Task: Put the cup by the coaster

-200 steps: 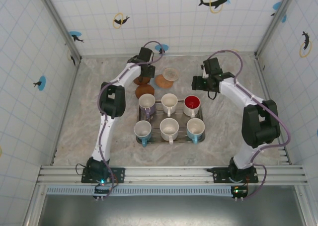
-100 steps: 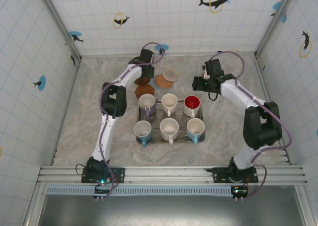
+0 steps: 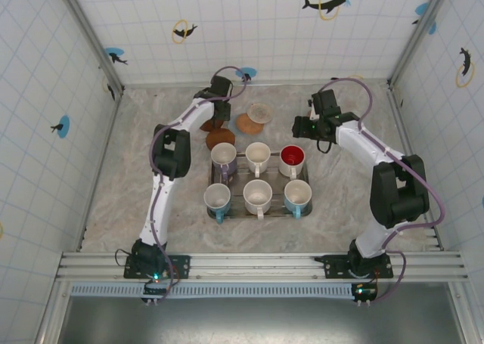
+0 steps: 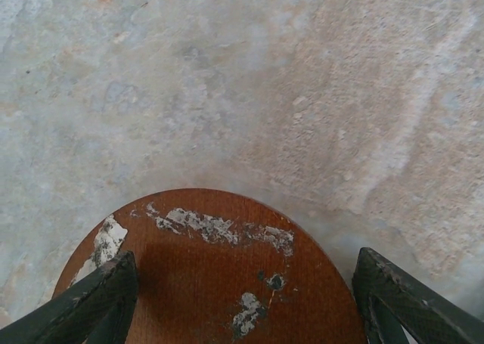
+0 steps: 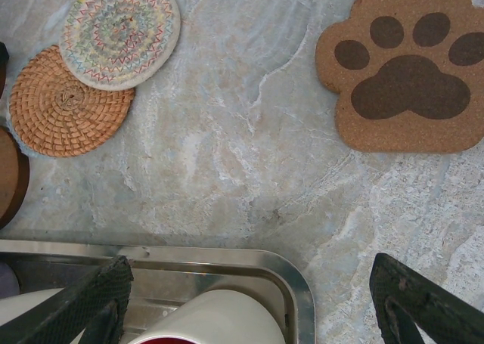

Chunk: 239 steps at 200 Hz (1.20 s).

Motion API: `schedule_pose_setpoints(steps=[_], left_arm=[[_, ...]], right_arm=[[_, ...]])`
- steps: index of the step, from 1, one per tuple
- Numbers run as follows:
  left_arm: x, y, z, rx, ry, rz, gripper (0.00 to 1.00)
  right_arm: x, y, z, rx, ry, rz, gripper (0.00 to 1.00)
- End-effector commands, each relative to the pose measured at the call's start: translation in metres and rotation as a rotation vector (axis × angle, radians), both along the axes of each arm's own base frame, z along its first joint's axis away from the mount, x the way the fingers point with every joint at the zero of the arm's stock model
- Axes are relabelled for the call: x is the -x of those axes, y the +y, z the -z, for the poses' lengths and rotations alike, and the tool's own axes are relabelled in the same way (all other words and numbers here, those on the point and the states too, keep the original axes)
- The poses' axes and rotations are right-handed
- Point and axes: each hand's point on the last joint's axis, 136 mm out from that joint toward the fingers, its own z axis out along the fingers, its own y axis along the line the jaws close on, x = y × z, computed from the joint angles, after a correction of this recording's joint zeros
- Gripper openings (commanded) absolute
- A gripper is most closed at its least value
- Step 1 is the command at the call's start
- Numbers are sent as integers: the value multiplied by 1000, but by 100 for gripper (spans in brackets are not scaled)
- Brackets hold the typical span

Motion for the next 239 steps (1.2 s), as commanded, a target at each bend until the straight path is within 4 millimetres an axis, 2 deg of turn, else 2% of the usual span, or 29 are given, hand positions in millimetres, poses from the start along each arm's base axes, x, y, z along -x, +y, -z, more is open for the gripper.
schedule_pose_setpoints(steps=[1,101,165,212,239], left_arm=[[26,32,19,-76,117,-31,75],[37,73,18,-119,134,-97,75],[36,99,16,-144,134,-103,75],[35,110,13,-156,131,-111,75],[33,109,6,-155,114,-109,74]], right_arm=[[-4,2,-18,-27,-51,3,84],[-5,10,-20,-25,-49,-11,84],[-5,14,-17,-19,-35,-18,84],[-8,19,-15,-16,-26,-27,84],[-17,24,-11,-17,-12,-40,84]])
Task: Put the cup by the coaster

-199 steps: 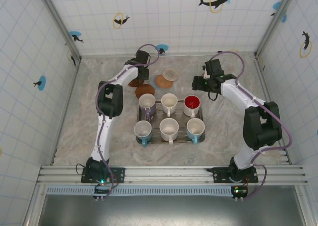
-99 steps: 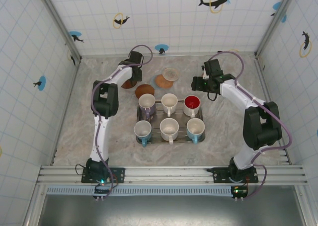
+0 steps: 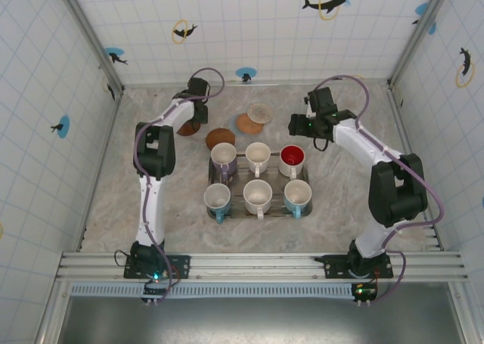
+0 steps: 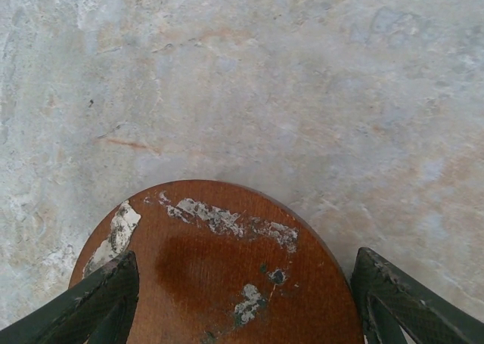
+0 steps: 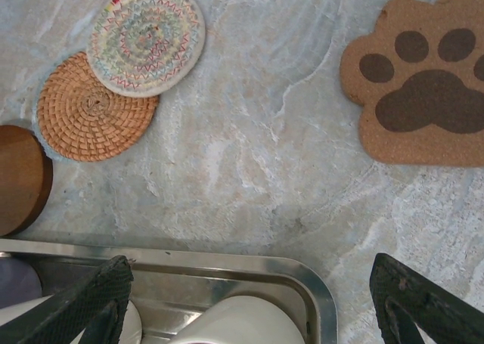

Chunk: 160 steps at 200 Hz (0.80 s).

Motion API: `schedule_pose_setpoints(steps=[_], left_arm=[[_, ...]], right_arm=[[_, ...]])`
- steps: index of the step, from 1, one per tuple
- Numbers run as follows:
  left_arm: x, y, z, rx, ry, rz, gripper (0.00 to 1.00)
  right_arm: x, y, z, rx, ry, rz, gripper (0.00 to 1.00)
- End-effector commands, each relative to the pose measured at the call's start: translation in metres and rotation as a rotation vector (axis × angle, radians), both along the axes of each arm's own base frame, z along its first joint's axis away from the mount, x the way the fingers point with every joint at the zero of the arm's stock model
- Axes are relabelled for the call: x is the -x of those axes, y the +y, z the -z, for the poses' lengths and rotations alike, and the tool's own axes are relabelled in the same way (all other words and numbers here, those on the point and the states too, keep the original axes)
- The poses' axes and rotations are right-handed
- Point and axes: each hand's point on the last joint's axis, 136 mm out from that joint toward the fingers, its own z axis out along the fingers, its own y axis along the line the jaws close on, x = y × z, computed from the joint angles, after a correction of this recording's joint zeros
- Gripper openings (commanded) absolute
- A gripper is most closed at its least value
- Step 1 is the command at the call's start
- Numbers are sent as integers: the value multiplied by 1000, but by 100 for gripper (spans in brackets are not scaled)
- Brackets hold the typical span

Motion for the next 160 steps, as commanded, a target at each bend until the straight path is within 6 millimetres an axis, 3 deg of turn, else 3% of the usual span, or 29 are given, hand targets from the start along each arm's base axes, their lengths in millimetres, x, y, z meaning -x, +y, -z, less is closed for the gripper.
schedule_pose_setpoints(steps=[1,56,58,62,90,106,115,135,149,160], left_arm=[[18,17,7,-58,82,3,75],[-2,13,-52,-38,-36,3,76],[-4,13,-69,-30,-68,2,76],[-5,12,-80,-22,-89,6,76],[-6,1,-120,52,-159,31,77],[-2,-8,-136,116,-188,56,76],[1,-18,-143,167,-200,87,75],[11,-42,-153,305,-205,159,71],[19,-60,-159,403,-218,213,65],[25,-78,-163,498,-225,234,60]], right_arm=[[-12,9,-2,-8,6,-18,84],[-54,31,6,-4,56,-69,80],[-56,32,6,-5,56,-70,80],[-61,34,6,-7,55,-73,78],[-89,48,11,-26,64,-89,68],[-103,59,10,-47,64,-104,56],[-108,66,25,-56,94,-119,40],[-118,85,28,-87,112,-163,11],[-127,95,32,-104,106,-179,0],[-134,101,35,-124,100,-180,0]])
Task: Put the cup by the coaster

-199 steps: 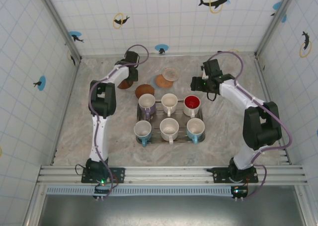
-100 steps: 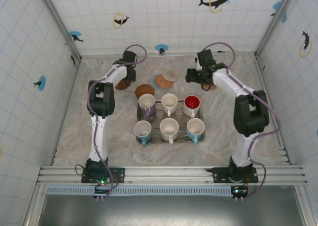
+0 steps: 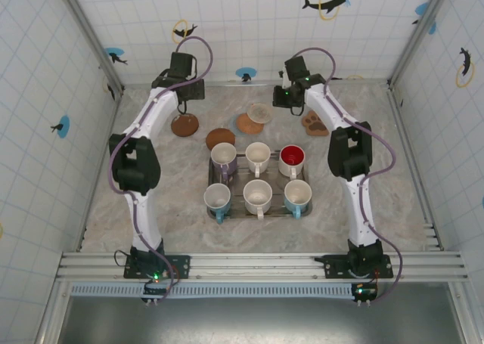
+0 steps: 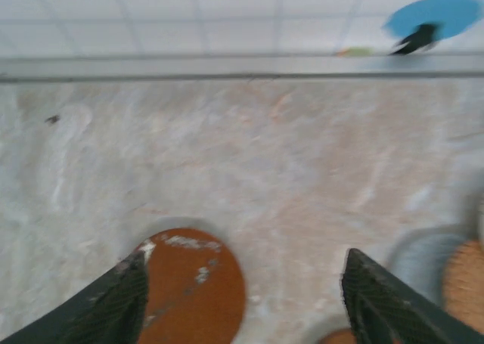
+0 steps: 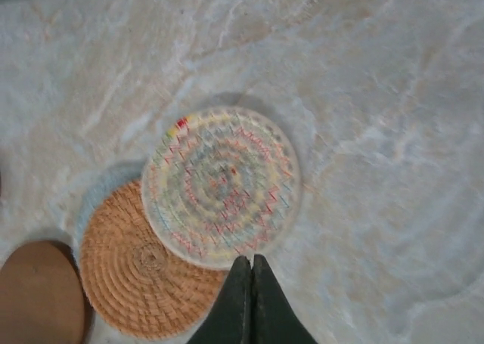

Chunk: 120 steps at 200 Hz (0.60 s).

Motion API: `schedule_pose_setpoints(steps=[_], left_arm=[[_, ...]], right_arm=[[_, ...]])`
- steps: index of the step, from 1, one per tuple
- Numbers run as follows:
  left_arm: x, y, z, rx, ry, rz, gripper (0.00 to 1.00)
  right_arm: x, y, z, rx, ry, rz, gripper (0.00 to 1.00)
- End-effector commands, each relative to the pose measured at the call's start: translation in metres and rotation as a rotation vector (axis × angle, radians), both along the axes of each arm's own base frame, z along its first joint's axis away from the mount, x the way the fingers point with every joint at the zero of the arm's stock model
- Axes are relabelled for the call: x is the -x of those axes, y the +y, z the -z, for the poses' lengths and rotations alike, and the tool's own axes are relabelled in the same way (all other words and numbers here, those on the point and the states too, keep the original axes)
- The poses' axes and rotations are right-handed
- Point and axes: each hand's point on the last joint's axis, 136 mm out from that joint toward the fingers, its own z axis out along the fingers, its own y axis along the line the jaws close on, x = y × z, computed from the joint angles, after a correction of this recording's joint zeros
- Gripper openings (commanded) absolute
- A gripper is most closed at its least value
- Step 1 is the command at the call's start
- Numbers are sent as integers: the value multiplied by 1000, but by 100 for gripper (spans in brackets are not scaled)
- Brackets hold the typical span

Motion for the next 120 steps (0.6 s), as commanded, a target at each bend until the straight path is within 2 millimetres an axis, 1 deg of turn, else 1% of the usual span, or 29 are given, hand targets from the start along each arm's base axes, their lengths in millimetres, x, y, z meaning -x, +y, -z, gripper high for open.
schedule_pose_setpoints(steps=[1,15,24,30,48,58,68,72,91,120], left_arm=[[15,-40,3,208,22,121,59],[21,-62,1,292,18,181,51],[26,-77,1,336,22,223,44],[28,-87,2,361,25,248,37],[32,-114,12,428,48,314,17],[34,-128,22,453,71,338,8],[35,-141,31,468,97,361,1],[35,-144,36,473,109,365,0],[36,-160,56,484,140,390,0],[33,-170,88,497,195,390,0]], right_arm=[[1,22,8,-45,43,-49,0],[-6,29,14,-81,41,-46,0],[-10,32,18,-100,42,-38,0],[-12,34,20,-112,40,-32,0],[-18,40,27,-154,40,-24,0],[-21,42,31,-174,40,-17,0],[-24,45,35,-193,41,-11,0],[-25,46,37,-200,42,-8,0],[-28,50,47,-227,55,7,0],[-28,47,63,-208,82,26,0]])
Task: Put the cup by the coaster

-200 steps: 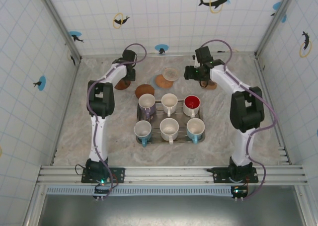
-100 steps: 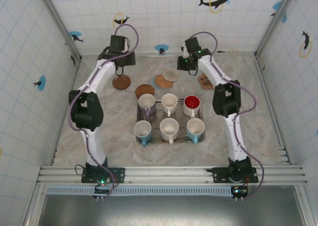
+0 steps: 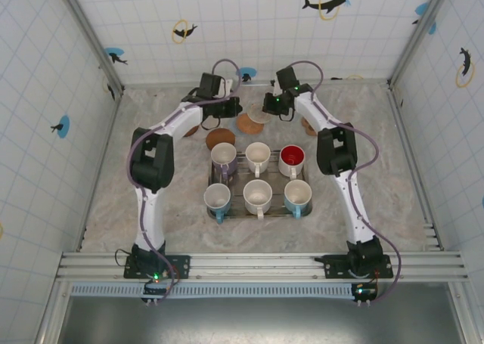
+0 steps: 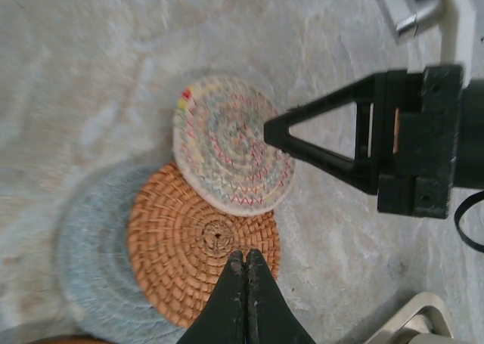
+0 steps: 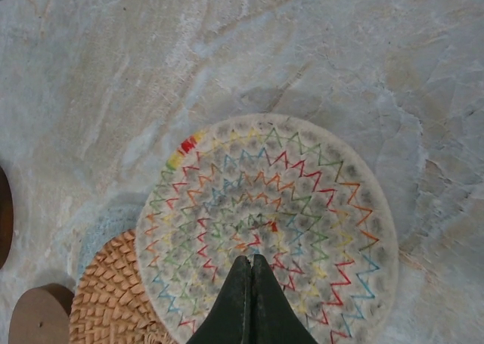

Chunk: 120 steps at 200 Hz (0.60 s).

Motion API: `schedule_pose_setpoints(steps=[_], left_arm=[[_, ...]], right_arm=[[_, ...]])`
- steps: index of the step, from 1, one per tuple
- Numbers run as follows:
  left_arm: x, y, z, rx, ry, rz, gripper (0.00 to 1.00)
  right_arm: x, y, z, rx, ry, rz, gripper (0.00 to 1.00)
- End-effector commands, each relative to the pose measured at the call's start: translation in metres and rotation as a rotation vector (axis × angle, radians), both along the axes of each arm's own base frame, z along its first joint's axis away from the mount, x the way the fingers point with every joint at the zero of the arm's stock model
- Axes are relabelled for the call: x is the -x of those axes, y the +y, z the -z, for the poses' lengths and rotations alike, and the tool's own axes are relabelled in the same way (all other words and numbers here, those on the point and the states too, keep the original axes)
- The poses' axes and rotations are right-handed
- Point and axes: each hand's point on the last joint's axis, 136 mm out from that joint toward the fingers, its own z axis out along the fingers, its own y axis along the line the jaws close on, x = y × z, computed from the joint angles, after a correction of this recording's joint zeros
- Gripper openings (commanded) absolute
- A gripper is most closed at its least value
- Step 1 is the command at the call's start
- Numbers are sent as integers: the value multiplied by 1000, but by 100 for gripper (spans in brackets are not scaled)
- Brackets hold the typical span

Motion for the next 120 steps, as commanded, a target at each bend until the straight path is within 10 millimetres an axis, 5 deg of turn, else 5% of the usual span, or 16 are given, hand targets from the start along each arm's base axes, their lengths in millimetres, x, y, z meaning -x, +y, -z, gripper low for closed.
schedule_pose_setpoints(steps=[1,82,87,120], left_arm=[[-9,-10,13,52,30,15,0],[-7,0,64,-15,99,-34,0],[-3,2,87,-36,135,-37,0],[3,11,104,-79,161,-54,0]], right_arm=[[-10,6,-1,-31,-19,16,0],[-4,-18,25,35,56,50,0],[-4,-21,25,37,59,52,0],[2,-36,32,55,88,68,0]])
